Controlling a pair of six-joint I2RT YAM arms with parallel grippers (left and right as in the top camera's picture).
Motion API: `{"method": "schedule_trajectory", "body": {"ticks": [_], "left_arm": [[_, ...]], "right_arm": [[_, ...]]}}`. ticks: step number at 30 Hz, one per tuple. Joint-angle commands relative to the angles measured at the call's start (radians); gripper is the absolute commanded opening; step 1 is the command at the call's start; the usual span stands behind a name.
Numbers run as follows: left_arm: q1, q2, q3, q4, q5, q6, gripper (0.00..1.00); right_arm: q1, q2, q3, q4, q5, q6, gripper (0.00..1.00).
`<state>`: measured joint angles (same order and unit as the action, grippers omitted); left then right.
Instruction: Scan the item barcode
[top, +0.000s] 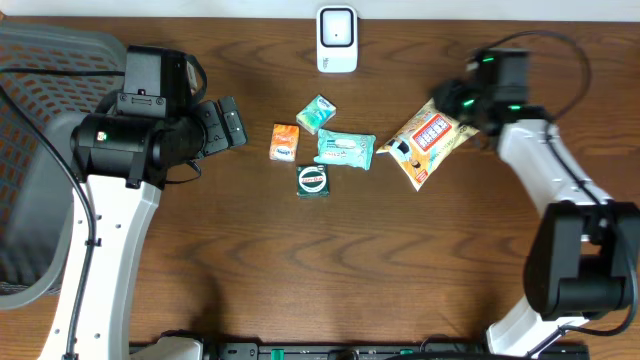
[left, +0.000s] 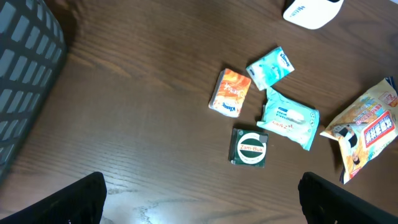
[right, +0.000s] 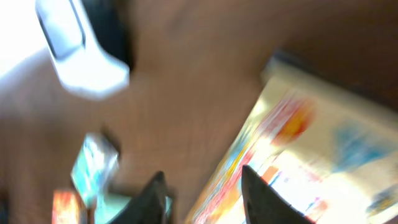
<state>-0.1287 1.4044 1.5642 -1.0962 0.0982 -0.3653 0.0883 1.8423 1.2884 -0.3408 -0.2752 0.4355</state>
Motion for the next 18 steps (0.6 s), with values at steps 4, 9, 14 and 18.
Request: {"method": "schedule_trajectory", "body": {"ticks": [4,9,14,18], "left_arm": [[0.004,0.0,0.012,-0.003,-0.006,0.006,0.98],[0.004,0.0,0.012,-0.003,-0.006,0.006,0.98],[0.004,0.0,0.012,-0.003,-0.006,0.006,0.98],[0.004,0.0,0.012,-0.003,-0.006,0.006,0.98]], "right_arm": [[0.224,-0.006,0.008,-0.098,0.401,-0.216,0.62],[0.364,-0.006,0.008,-0.104,0.673,-0.216,0.67],[0.438,-0.003,0.003,-0.147,0.697,-0.216,0.67],[0.467,0.007,-0.001,-0.21,0.703,-0.253,0.69]]}}
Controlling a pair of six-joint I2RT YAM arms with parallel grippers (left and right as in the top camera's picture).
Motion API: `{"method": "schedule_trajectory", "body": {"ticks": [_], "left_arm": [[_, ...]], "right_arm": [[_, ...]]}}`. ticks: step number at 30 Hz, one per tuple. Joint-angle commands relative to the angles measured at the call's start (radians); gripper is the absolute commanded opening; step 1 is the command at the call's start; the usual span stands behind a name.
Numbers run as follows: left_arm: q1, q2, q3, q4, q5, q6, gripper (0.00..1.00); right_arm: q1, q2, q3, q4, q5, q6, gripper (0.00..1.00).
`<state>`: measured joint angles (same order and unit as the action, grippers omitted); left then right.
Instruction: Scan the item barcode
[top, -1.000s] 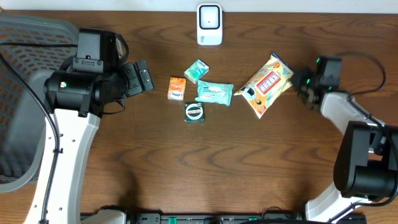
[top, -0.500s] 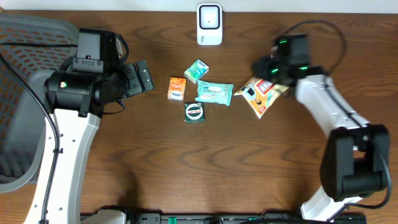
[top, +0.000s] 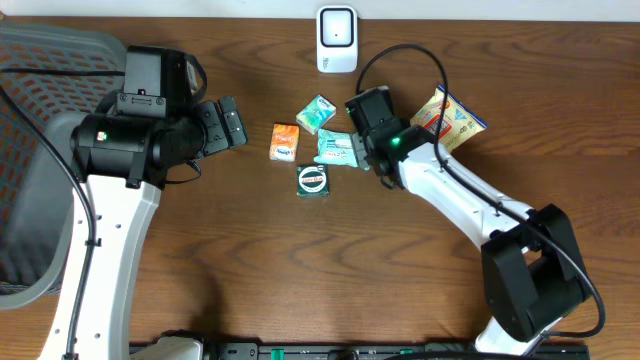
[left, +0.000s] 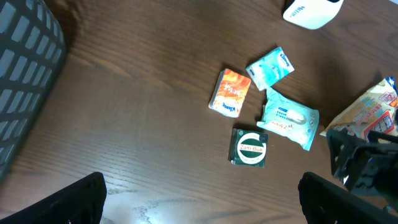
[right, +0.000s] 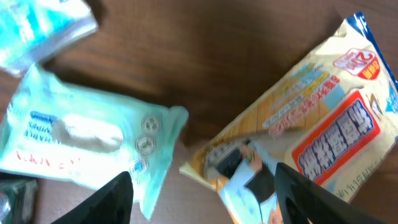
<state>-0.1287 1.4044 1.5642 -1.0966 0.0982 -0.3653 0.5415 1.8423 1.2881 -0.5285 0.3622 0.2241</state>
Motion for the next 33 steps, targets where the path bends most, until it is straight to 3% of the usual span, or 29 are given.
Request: {"method": "schedule_trajectory", "body": {"ticks": [1,5,14,17,21,23,30,33], "left_arm": [[0.004,0.0,0.012,-0.002,-0.006,0.006,0.98],[0.004,0.0,0.012,-0.002,-0.006,0.006,0.98],[0.004,0.0,0.012,-0.002,-0.006,0.006,0.98],[0.004,0.0,0.012,-0.002,-0.006,0.006,0.98],[0.004,0.0,0.012,-0.002,-0.006,0.006,0.98],[0.004,0.0,0.012,-0.002,-0.006,0.006,0.98],[0.004,0.0,0.012,-0.002,-0.006,0.006,0.98],[0.004,0.0,0.012,-0.002,-0.006,0.006,0.98]], "right_arm": [[0.017,0.01,-0.002,-0.041,0.068,-0.058,0.69],[0.019,0.028,-0.023,-0.074,0.093,-0.115,0.7],[0.018,0.122,-0.043,-0.007,0.279,-0.102,0.74],[0.018,0.142,-0.043,0.011,0.284,-0.084,0.71],[0.016,0.158,-0.043,0.016,0.307,-0.079,0.57],[0.015,0.157,-0.043,0.016,0.339,-0.079,0.6],[0.017,0.157,-0.043,-0.055,0.387,-0.067,0.13],[0.016,0.155,-0.043,-0.125,0.386,0.043,0.02]]}}
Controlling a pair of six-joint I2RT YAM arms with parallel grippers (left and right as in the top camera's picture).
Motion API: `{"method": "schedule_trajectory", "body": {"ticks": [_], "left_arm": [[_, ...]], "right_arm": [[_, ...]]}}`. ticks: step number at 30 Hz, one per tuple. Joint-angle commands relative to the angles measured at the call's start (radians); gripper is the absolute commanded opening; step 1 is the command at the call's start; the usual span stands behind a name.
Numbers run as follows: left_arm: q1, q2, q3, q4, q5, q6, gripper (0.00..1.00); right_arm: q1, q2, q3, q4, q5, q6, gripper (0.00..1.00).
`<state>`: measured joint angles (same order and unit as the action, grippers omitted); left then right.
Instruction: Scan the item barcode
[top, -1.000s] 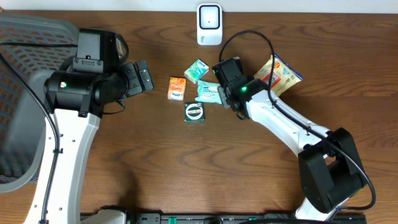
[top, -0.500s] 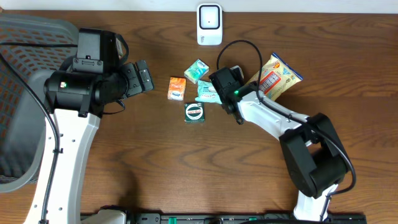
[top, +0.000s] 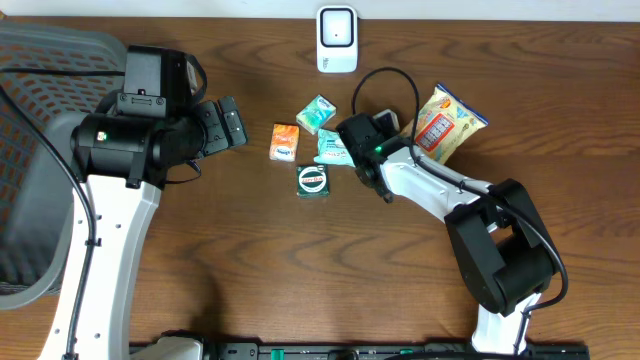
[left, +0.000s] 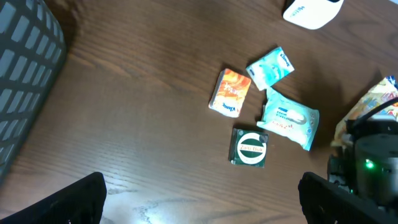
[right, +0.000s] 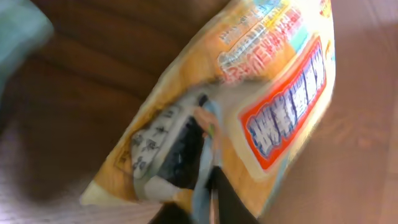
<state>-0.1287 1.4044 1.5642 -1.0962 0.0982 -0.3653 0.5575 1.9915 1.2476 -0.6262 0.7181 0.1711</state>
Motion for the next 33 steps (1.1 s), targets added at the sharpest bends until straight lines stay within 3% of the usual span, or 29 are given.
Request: {"method": "schedule_trajectory", "body": {"ticks": [1,6,16,28,31,33], "left_arm": [[0.004,0.0,0.012,-0.003,-0.006,0.006,0.98],[0.004,0.0,0.012,-0.003,-0.006,0.006,0.98],[0.004,0.0,0.012,-0.003,-0.006,0.006,0.98],[0.004,0.0,0.012,-0.003,-0.006,0.006,0.98],[0.004,0.0,0.012,-0.003,-0.006,0.006,0.98],[0.004,0.0,0.012,-0.003,-0.006,0.006,0.98]], "right_arm": [[0.0,0.003,-0.002,-0.058,0.026,0.143,0.02],[-0.011,-0.011,-0.002,-0.209,-0.074,0.287,0.01],[-0.114,-0.047,-0.002,-0.456,-0.071,0.323,0.01],[-0.357,-0.126,0.01,-0.488,-0.04,0.348,0.01],[-0.367,-0.159,0.03,-0.469,-0.04,0.348,0.11],[-0.365,-0.184,0.045,-0.456,-0.041,0.348,0.29]]}}
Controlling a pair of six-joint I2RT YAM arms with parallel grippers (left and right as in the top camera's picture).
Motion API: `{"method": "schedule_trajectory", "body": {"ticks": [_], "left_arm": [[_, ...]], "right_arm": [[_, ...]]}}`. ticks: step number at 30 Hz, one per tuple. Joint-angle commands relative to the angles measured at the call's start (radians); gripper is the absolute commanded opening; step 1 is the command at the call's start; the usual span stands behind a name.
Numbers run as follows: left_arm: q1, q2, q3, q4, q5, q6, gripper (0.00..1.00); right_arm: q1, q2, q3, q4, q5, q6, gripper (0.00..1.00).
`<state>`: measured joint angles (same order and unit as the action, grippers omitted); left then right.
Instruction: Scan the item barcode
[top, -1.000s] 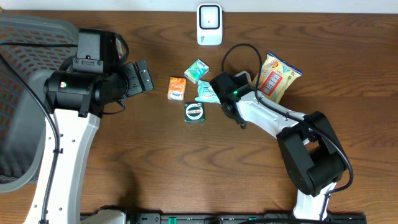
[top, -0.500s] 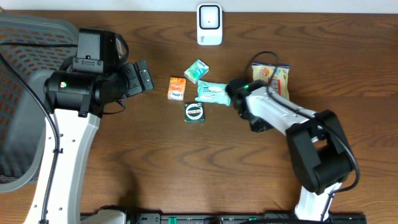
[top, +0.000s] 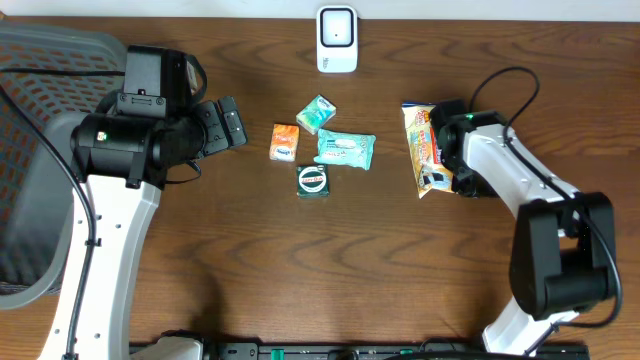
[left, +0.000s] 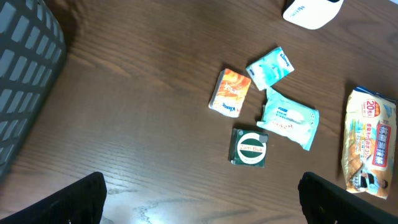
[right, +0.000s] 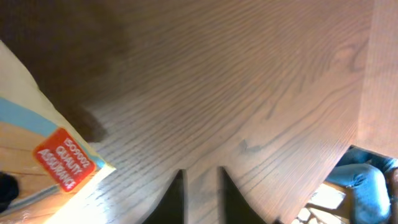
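Observation:
The yellow snack bag (top: 428, 148) lies flat on the table, right of the small packs, and also shows in the left wrist view (left: 370, 143). The white scanner (top: 337, 40) stands at the back edge. My right gripper (right: 202, 186) sits just to the right of the bag, its fingers a narrow gap apart with only bare wood between them. A corner of the bag (right: 37, 155) shows at the left of its view. My left gripper (left: 202, 199) hangs high over the left side, wide open and empty.
An orange pack (top: 285, 141), a small teal pack (top: 316, 113), a wipes pack (top: 346, 149) and a green tin (top: 313, 180) lie clustered at the middle. A grey mesh basket (top: 30, 150) stands at the left edge.
The right gripper was shut on the snack bag beside the wipes pack. Now the bag lies flat further right and the gripper is off it. The left arm has not moved.
The bag first lay right of the wipes with the right gripper at its far end. Then the gripper stood open beside the wipes, with the bag further back. Then it was shut on the bag. Now the bag lies flat, turned lengthwise, released.

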<state>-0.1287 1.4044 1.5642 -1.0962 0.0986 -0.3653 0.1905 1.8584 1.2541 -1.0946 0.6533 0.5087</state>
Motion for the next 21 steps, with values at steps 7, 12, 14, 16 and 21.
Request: {"method": "schedule_trajectory", "body": {"ticks": [7,12,14,16,21], "left_arm": [[0.004,0.0,0.012,-0.003,-0.006,0.006,0.98],[0.004,0.0,0.012,-0.003,-0.006,0.006,0.98],[0.004,0.0,0.012,-0.003,-0.006,0.006,0.98],[0.004,0.0,0.012,-0.003,-0.006,0.006,0.98],[0.004,0.0,0.012,-0.003,-0.006,0.006,0.98]], "right_arm": [[0.038,-0.106,0.052,0.146,-0.221,-0.068,0.64],[0.093,-0.104,0.052,0.278,-0.48,-0.124,0.76],[0.12,-0.104,0.052,0.33,-0.48,-0.124,0.79],[0.148,-0.103,0.05,0.378,-0.43,-0.124,0.8],[0.218,-0.073,0.05,0.433,-0.224,-0.12,0.82]]}}
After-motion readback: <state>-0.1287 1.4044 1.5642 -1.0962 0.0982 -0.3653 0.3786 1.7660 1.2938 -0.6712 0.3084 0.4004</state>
